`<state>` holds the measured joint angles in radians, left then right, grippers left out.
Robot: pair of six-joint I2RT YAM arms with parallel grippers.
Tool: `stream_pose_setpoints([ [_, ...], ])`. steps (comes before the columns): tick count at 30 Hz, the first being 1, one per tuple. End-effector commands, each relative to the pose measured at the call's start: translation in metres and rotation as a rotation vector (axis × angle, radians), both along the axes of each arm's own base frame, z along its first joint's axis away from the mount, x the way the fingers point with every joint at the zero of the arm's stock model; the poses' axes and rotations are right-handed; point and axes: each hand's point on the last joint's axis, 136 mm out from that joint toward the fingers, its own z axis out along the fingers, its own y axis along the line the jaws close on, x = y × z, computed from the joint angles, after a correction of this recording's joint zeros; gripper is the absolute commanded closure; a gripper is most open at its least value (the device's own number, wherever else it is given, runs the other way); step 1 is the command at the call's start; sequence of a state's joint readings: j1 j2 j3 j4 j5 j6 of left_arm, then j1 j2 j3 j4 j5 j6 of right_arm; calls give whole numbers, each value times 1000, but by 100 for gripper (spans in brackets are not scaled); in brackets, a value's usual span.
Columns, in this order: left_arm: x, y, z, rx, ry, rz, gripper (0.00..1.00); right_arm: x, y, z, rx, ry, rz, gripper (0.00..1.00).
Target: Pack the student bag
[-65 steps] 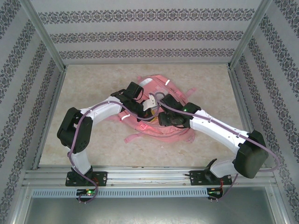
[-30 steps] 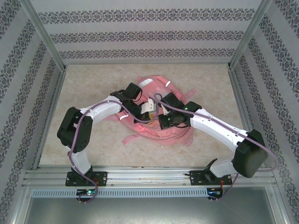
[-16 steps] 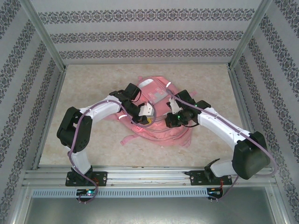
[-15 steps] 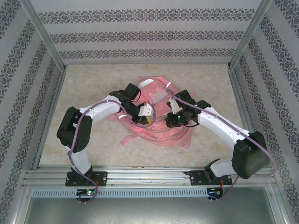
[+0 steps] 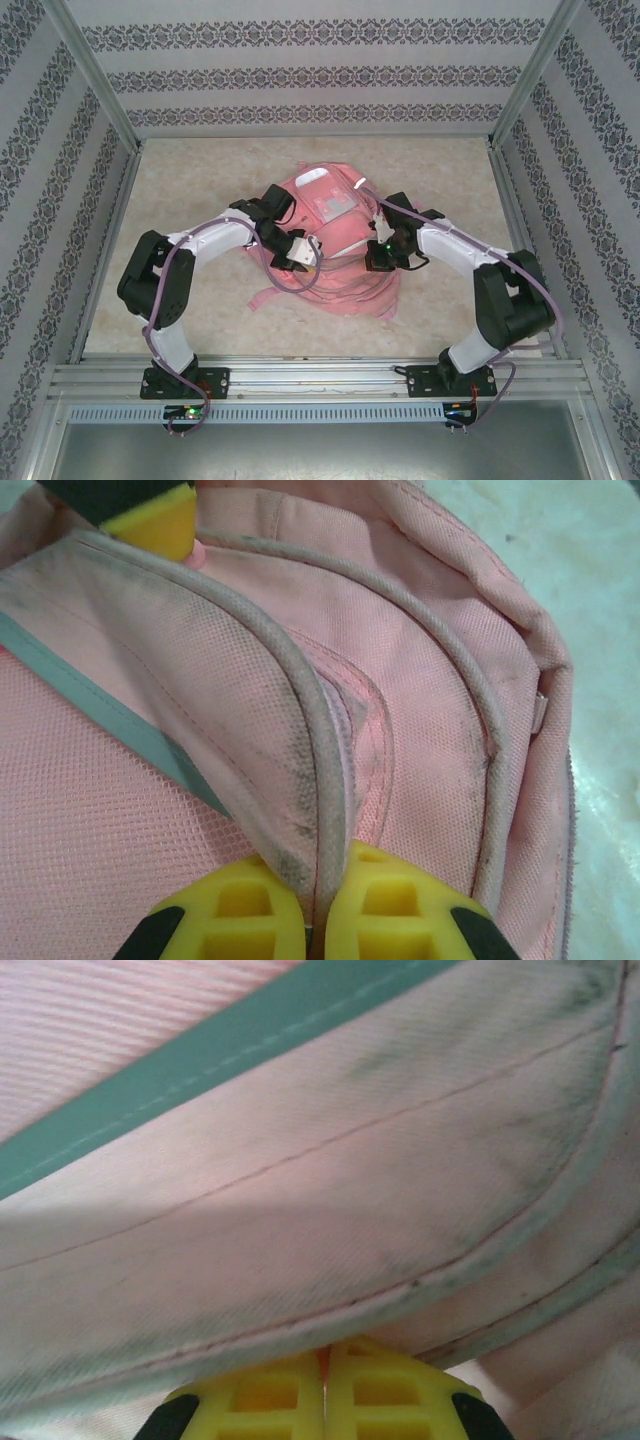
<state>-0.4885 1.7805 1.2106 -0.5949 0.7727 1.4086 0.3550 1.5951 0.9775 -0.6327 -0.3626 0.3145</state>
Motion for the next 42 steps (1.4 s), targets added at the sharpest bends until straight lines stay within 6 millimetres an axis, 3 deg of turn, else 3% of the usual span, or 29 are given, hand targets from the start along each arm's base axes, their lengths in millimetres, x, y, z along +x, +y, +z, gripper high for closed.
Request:
stream_pose_setpoints([
  [1, 5, 15, 15, -40, -69, 3, 100, 21, -26, -18, -99, -24, -92, 100],
  [2, 12, 17, 14, -41, -75, 36, 97, 21, -18, -15, -62, -26, -77, 100],
  [3, 22, 20, 12, -37, -72, 92, 84, 20, -6, -11, -7, -29, -49, 100],
  [4, 30, 23, 10, -23, -56, 151, 63, 18, 7, -4, 45, -36, -14, 100],
  [5, 32, 26, 9, -2, -35, 186, 51, 14, 18, 3, 88, -38, 18, 100],
  [7, 21, 29, 18, 26, 49, 193, 29, 5, 42, 19, 179, -39, 65, 100],
  [8, 15, 27, 25, 23, 95, 202, 25, 1, 53, 26, 221, -39, 87, 100],
  [9, 8, 26, 30, 31, 144, 216, 8, -3, 66, 34, 271, -49, 114, 100],
  [10, 2, 25, 33, 56, 177, 237, 1, -7, 78, 43, 318, -59, 142, 100],
  [13, -14, 16, 42, 93, 250, 303, 1, -17, 108, 68, 443, -105, 234, 100],
  [15, -20, 4, 50, 48, 278, 345, 1, -21, 117, 73, 456, -120, 256, 100],
  [18, -12, -8, 55, -47, 272, 442, 1, -25, 124, 72, 485, -120, 274, 100],
  [26, 8, 10, 11, 93, 233, 570, 0, -36, 128, 62, 497, -95, 282, 100],
  [28, 14, 14, 8, 113, 197, 587, 11, -39, 127, 58, 492, -86, 286, 100],
  [31, 19, 19, 5, 148, 185, 599, 44, -44, 122, 53, 472, -83, 278, 100],
  [35, 9, 19, 3, 181, 208, 529, 84, -43, 107, 36, 369, -96, 246, 100],
  [39, -5, 20, 7, 167, 192, 437, 98, -36, 75, 18, 152, -137, 212, 100],
  [42, -17, 22, 11, 164, 172, 336, 100, -25, 51, 10, 45, -192, 158, 100],
])
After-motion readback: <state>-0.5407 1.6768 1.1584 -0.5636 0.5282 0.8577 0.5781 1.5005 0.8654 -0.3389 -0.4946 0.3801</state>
